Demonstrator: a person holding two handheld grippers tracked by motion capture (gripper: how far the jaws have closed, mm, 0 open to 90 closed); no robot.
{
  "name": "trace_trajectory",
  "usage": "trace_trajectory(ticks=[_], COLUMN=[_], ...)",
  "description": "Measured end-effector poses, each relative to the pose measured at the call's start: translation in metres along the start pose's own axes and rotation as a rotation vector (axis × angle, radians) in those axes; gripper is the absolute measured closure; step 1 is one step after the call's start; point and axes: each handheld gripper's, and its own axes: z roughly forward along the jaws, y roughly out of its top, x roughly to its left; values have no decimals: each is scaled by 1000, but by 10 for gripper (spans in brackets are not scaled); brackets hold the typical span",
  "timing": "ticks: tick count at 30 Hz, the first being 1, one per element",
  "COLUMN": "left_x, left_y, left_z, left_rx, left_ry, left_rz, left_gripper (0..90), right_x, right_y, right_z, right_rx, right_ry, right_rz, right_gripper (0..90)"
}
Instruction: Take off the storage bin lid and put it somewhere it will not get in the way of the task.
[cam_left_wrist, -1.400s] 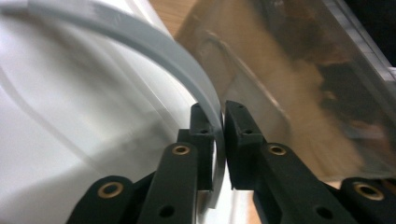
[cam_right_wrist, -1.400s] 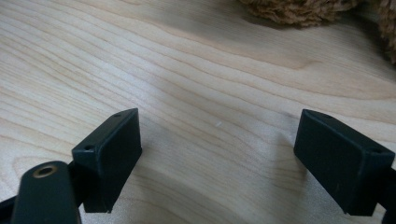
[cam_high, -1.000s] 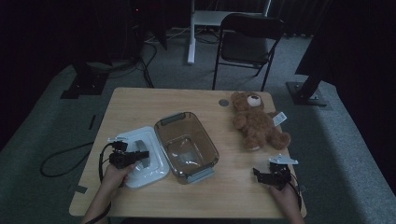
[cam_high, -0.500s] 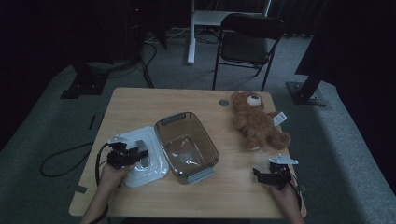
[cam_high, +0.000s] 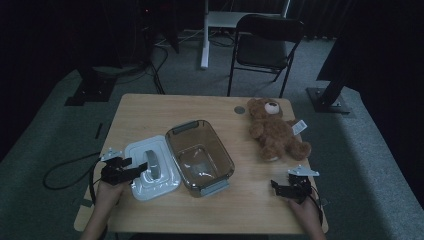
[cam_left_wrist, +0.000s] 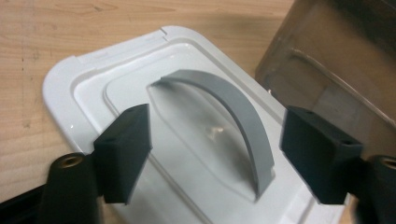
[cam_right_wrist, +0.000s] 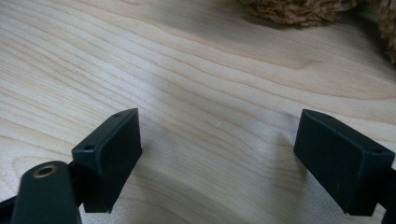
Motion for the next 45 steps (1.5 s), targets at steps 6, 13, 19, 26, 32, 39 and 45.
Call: trace_trajectory(ticks=[6, 13, 19, 26, 32, 39, 45], left_x=[7, 11, 16, 19, 23, 28, 33], left_y=[-8, -20, -33, -46, -57, -67, -74], left_z=[-8, -14, -19, -25, -30, -32, -33], left_rx=[22, 27, 52, 55, 42, 61, 56], left_ry=[25, 51, 99, 180, 277, 347, 380], left_rz=[6, 19, 19, 40, 14, 14, -17], left_gripper=[86, 72, 5, 6, 6, 6, 6], right_x=[0, 0, 0, 0, 0, 0, 0], right_y=[0, 0, 0, 0, 0, 0, 0], right_z=[0, 0, 0, 0, 0, 0, 0], right_rx=[0, 0, 0, 0, 0, 0, 0], right_ry=[0, 0, 0, 0, -1, -2, -1], right_rz=[0, 0, 0, 0, 0, 1, 1], right_gripper=[141, 141, 141, 140, 140, 140, 139])
